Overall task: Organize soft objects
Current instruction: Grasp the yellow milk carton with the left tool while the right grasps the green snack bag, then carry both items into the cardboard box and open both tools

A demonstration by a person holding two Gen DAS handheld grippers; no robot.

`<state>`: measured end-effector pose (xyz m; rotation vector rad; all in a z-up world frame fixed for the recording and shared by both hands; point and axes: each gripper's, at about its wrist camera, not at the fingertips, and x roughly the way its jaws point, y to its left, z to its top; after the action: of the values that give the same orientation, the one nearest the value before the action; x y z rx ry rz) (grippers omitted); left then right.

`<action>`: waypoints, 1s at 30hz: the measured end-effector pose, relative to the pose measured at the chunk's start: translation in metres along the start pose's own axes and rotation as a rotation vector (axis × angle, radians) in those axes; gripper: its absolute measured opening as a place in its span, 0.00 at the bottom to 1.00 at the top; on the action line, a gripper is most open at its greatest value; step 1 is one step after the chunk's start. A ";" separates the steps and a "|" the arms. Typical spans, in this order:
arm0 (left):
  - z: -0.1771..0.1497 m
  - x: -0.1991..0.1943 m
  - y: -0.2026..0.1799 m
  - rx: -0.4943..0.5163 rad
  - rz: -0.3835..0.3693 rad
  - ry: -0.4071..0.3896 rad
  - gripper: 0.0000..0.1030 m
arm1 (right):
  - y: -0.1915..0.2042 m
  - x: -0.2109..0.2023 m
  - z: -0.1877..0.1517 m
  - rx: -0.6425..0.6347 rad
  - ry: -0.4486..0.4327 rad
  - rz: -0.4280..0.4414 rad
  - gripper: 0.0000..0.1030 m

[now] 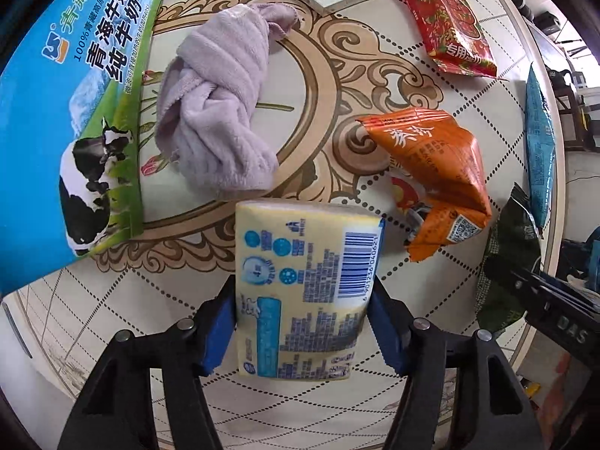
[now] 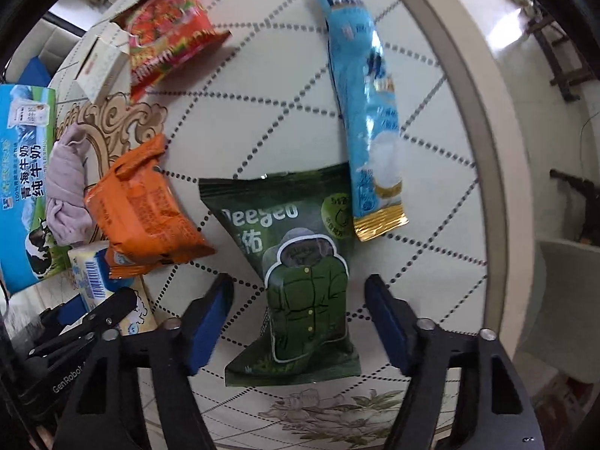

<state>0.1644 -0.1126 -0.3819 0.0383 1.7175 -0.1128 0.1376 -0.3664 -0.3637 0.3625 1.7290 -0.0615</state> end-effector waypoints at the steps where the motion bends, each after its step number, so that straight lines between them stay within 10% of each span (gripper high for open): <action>1: -0.003 -0.001 -0.001 0.005 0.005 -0.009 0.60 | -0.001 0.003 -0.001 0.006 0.004 -0.003 0.47; 8: -0.029 -0.030 0.001 -0.005 0.029 -0.055 0.59 | 0.003 -0.008 -0.018 -0.018 -0.042 -0.018 0.35; 16: -0.109 -0.183 0.017 -0.011 -0.070 -0.237 0.59 | 0.034 -0.091 -0.067 -0.128 -0.111 0.071 0.34; 24: -0.110 -0.333 0.099 -0.110 -0.096 -0.439 0.59 | 0.149 -0.186 -0.077 -0.294 -0.195 0.219 0.34; 30: -0.053 -0.329 0.179 -0.159 -0.055 -0.446 0.59 | 0.267 -0.189 -0.047 -0.350 -0.218 0.261 0.34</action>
<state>0.1778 0.0831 -0.0582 -0.1423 1.2774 -0.0215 0.1935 -0.1411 -0.1293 0.3064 1.4319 0.3744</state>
